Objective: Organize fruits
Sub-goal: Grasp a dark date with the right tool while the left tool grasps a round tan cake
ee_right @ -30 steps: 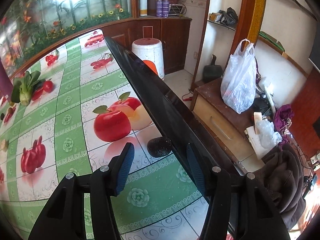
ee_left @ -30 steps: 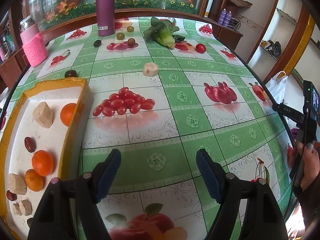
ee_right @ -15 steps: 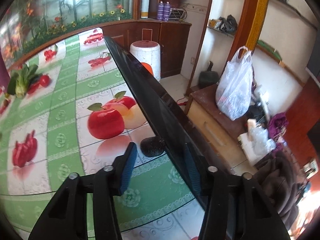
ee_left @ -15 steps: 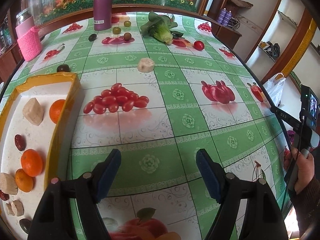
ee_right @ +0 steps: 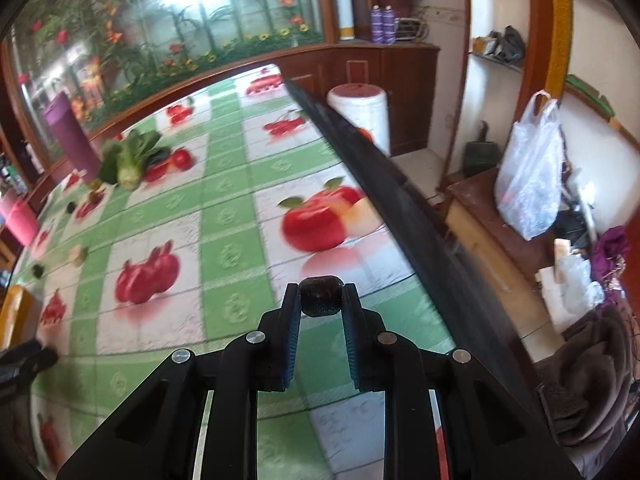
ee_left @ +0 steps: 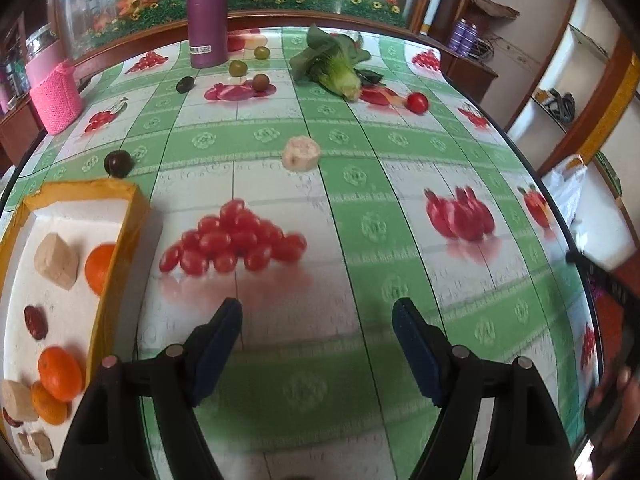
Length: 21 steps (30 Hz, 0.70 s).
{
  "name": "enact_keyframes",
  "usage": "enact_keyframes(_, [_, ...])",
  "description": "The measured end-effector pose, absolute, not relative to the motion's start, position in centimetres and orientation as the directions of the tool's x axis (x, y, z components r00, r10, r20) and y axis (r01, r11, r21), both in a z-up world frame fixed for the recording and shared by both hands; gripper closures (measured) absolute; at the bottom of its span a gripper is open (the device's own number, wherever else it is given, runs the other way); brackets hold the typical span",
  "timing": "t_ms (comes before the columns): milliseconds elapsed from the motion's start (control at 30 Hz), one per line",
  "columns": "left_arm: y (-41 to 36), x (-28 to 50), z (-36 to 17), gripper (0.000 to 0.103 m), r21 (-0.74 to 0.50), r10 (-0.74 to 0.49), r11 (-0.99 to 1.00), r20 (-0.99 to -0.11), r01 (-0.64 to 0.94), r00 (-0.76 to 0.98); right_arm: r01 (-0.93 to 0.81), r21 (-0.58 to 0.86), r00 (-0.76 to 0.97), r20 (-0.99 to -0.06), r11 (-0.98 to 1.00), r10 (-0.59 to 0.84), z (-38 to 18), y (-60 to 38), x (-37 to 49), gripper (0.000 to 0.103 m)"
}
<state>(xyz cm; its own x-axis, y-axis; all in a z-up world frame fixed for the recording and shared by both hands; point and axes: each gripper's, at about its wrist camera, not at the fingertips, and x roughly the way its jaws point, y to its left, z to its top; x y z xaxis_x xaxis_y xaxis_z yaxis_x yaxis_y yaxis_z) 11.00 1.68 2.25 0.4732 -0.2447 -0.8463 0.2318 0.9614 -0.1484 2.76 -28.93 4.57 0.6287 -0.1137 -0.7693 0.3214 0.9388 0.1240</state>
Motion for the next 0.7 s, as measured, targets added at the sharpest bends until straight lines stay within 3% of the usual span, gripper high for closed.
enact_keyframes(333, [1.3,18.4,2.0,0.023,-0.184,-0.195,0.98,-0.822,0.075,0.534,0.232,0.1,0.604,-0.794,0.968,-0.063,3.0,-26.4,2.5,0.08])
enact_keyframes(500, [0.8,20.5,1.2,0.024,-0.142,-0.138,0.989,-0.82,0.035,0.555,0.221,0.107,0.603,-0.796,0.969,-0.05,2.9,-26.9,2.7,0.08])
enact_keyframes(700, [-0.4,20.4,0.9,0.036,-0.043,-0.071,0.997,-0.804,0.061,0.591,0.221,0.091,0.596,-0.801,0.971,-0.061,2.8,-26.9,3.5,0.079])
